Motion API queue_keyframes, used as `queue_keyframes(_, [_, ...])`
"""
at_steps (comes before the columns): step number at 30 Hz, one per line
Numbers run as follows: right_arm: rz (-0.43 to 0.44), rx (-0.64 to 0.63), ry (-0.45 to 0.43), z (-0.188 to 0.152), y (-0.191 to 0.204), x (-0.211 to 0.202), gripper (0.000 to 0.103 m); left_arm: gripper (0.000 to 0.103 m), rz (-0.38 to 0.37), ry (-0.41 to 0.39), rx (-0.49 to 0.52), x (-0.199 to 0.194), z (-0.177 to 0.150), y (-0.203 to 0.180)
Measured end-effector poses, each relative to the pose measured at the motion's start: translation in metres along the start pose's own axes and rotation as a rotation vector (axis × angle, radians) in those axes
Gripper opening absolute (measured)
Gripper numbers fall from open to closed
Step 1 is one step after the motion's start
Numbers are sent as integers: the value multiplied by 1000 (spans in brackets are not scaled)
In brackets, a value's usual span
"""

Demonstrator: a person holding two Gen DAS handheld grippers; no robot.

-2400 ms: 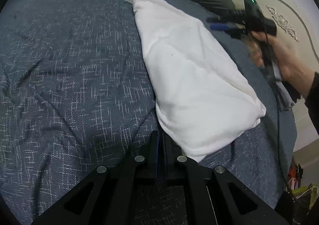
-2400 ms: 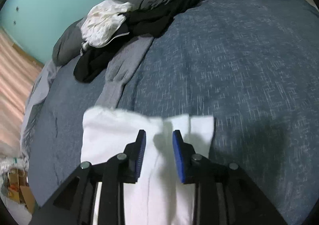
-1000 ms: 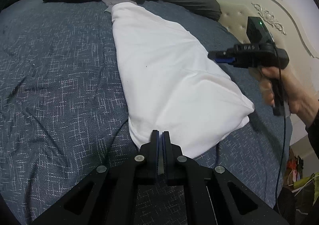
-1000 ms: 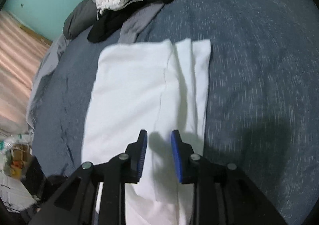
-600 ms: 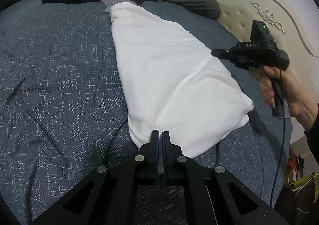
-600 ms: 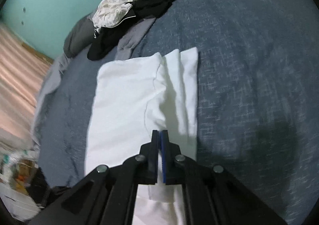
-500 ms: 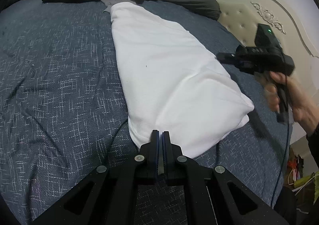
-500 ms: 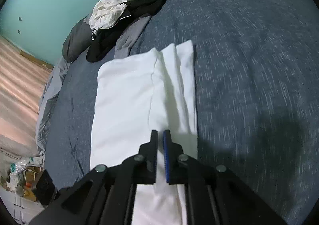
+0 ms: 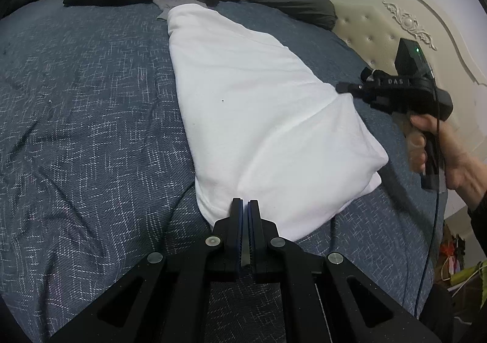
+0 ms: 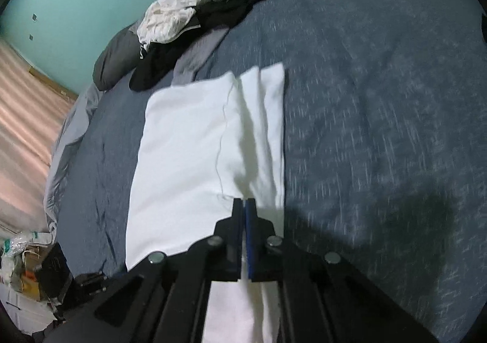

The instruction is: Fold clothes

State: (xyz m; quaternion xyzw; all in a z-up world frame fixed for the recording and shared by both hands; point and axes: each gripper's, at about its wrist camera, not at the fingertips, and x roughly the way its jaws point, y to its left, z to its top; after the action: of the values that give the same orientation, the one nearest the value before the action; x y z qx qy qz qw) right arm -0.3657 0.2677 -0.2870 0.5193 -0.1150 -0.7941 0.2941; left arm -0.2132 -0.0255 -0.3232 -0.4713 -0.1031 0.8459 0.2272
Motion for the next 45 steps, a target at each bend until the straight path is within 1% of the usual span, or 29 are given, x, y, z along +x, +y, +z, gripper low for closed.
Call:
queue_keyframes(2, [-5, -11, -16, 3, 4, -2, 1, 3, 1, 1, 0, 0, 0, 0])
queue_keyframes(5, [-6, 9, -7, -3, 2, -10, 1, 3, 0, 1, 0, -2, -1, 2])
queue_keyframes(6, [-6, 16, -4, -6, 1, -13, 3, 3, 0, 1, 0, -2, -1, 2])
queue_keyframes(8, [-6, 30, 1, -10, 0, -18, 4, 3, -1, 2, -2, -2, -1, 2])
queue_keyframes(10, [-6, 44, 7, -14, -2, -24, 10, 3, -1, 2, -3, -3, -1, 3])
queue_keyframes(11, [-5, 46, 13, -17, -2, -27, 20, 3, -1, 3, -2, -3, -2, 3])
queue_keyframes(12, [-1, 34, 27, -24, 0, -31, 34, 3, -2, 3, -2, -3, -2, 3])
queue_keyframes(13, [2, 23, 44, -31, 2, -34, 37, 3, -2, 3, -1, -4, -2, 3])
queue_keyframes(14, [-1, 11, 65, -38, 4, -35, 37, 3, -2, 3, -1, -4, -3, 4])
queue_keyframes(17, [-19, -27, 111, -55, 8, -30, 37, 3, -1, 3, -2, -4, -2, 4])
queue_keyframes(18, [-21, -35, 118, -60, 9, -28, 33, 3, 0, 4, -2, -4, -3, 5])
queue_keyframes(19, [-12, -33, 119, -64, 8, -27, 25, 3, 1, 4, 0, -5, -3, 5])
queue_keyframes(20, [-7, -30, 120, -67, 6, -26, 10, 3, 2, 4, 1, -5, -3, 5])
queue_keyframes(21, [-11, -32, 118, -70, 6, -26, 5, 3, 3, 4, 2, -5, -3, 5])
queue_keyframes(23, [-13, -38, 99, -74, 5, -31, 4, 3, 0, 5, 3, -6, -2, 7])
queue_keyframes(35, [41, 0, 108, -95, -8, -44, 3, 3, 1, 8, 11, -9, -5, 12])
queue_keyframes(41, [68, 12, 159, -93, -12, -43, 3, 3, -2, 10, 13, -11, -6, 12])
queue_keyframes(43, [76, 15, 179, -91, -13, -42, 3, 3, -3, 12, 17, -7, -2, 8])
queue_keyframes(45, [79, 5, 179, -86, -10, -44, 4, 3, 0, 12, 16, -4, 0, 4])
